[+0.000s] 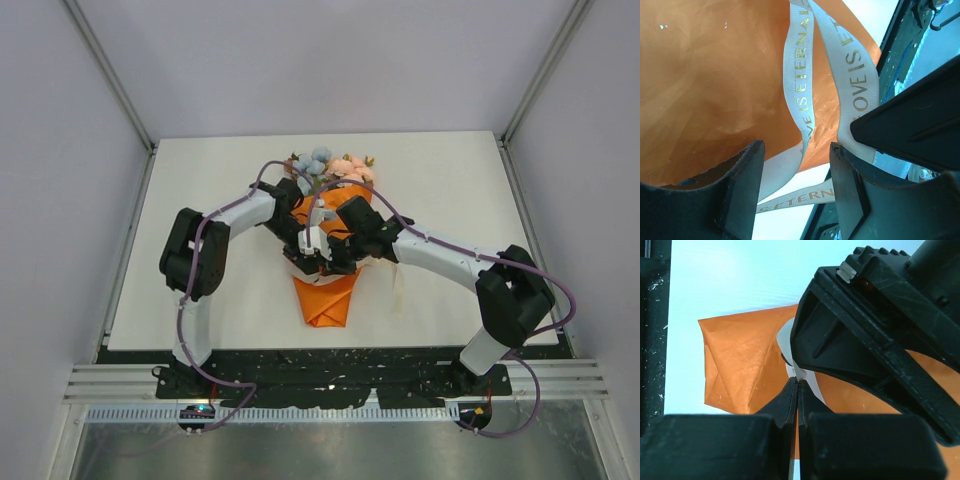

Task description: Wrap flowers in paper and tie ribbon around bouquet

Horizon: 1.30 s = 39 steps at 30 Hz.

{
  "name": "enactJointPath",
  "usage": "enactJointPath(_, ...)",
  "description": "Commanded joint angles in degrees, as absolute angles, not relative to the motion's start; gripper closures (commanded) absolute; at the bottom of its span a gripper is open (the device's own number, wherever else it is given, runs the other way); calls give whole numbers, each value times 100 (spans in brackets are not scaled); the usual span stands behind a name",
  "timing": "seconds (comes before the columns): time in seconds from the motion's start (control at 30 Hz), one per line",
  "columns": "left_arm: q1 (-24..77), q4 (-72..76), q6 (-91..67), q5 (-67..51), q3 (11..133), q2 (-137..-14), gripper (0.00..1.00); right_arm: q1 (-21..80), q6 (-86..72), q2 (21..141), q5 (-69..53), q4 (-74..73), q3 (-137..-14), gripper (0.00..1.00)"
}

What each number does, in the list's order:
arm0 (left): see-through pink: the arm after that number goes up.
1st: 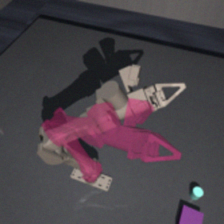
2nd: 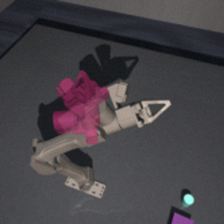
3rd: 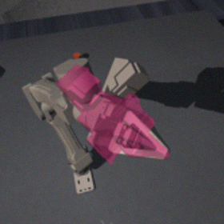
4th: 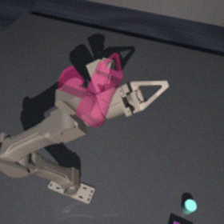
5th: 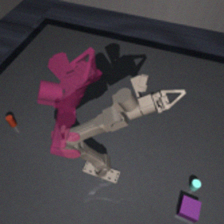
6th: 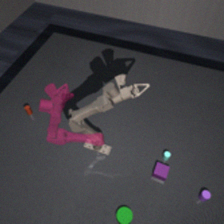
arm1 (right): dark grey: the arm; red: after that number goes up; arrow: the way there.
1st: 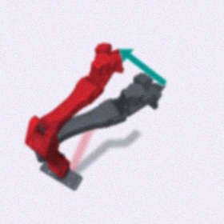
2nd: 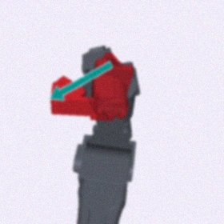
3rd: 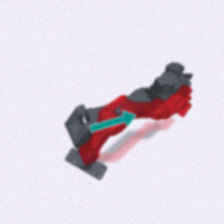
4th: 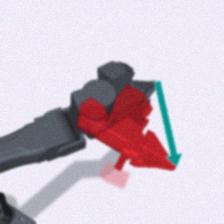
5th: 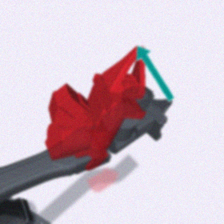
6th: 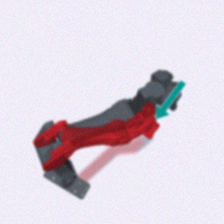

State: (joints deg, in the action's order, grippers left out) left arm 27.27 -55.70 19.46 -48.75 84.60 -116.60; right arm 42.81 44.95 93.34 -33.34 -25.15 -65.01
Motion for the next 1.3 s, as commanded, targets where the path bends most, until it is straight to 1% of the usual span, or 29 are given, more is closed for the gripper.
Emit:
enactJointPath(0.0, 2830, -5757, 2232, -4658, 8605, -11689, 42, 4333, 4570, 9184, -3428, -2329, -6513, 95)
enactJointPath(0.07, 2839, -5748, 2259, -4641, 8596, -11724, 44, 4333, 4570, 9211, -3437, -2320, -6513, 94)
enactJointPath(0.2, 2839, -5731, 2285, -4763, 8587, -11751, 57, 4342, 4562, 9255, -3419, -2303, -6486, 95)
enactJointPath(0.27, 2830, -5713, 2285, -4877, 8587, -11725, 65, 4333, 4562, 9272, -3401, -2312, -6478, 95)
enactJointPath(0.3, 2830, -5695, 2285, -4930, 8596, -11699, 71, 4342, 4570, 9281, -3393, -2312, -6460, 94)
enactJointPath(0.4, 2769, -5722, 2259, -5097, 8710, -11654, 96, 4342, 4588, 9290, -3392, -2312, -6425, 94)
enactJointPath(0.43, 2725, -5687, 2163, -5089, 8753, -11619, 100, 4350, 4588, 9290, -3393, -2303, -6425, 95)
enactJointPath(0.53, 2523, -5503, 1812, -5010, 9025, -11523, 100, 4342, 4588, 9316, -3410, -2312, -6434, 94)
enactJointPath(0.73, 1785, -4483, 458, -4729, 9290, -11277, 100, 4316, 4334, 9562, -3191, -2197, -6635, 95)
enactJointPath(0.83, 1591, -4447, 501, -4492, 9150, -11136, 100, 4228, 3956, 9755, -3050, -2145, -6820, 94)
enactJointPath(0.9, 1495, -4325, 510, -4517, 8887, -10987, 100, 4114, 3465, 9852, -3006, -2145, -7056, 85)
enactJointPath(0.93, 1468, -4272, 501, -4578, 8790, -10917, 100, 4052, 3367, 9861, -3058, -2162, -7092, 73)
enactJointPath(1.0, 1450, -4175, 501, -4719, 8597, -10837, 100, 3842, 3059, 9827, -3225, -2153, -7207, 58)
enactJointPath(1.07, 1468, -4009, 405, -4929, 8430, -10749, 100, 3587, 2717, 9817, -3585, -2136, -7373, 54)
enactJointPath(1.1, 1468, -3956, 378, -5035, 8385, -10749, 100, 3421, 2490, 9809, -3838, -2110, -7487, 53)
enactJointPath(1.17, 1468, -3868, 308, -5228, 8324, -10714, 100, 3279, 2252, 9835, -3972, -1925, -7602, 49)
enactJointPath(1.2, 1476, -3824, 273, -5299, 8297, -10696, 100, 3270, 2224, 9878, -3929, -1794, -7629, 42)
enactJointPath(1.27, 1468, -3762, 194, -5352, 8271, -10661, 100, 3287, 2215, 10001, -3867, -1653, -7717, 34)
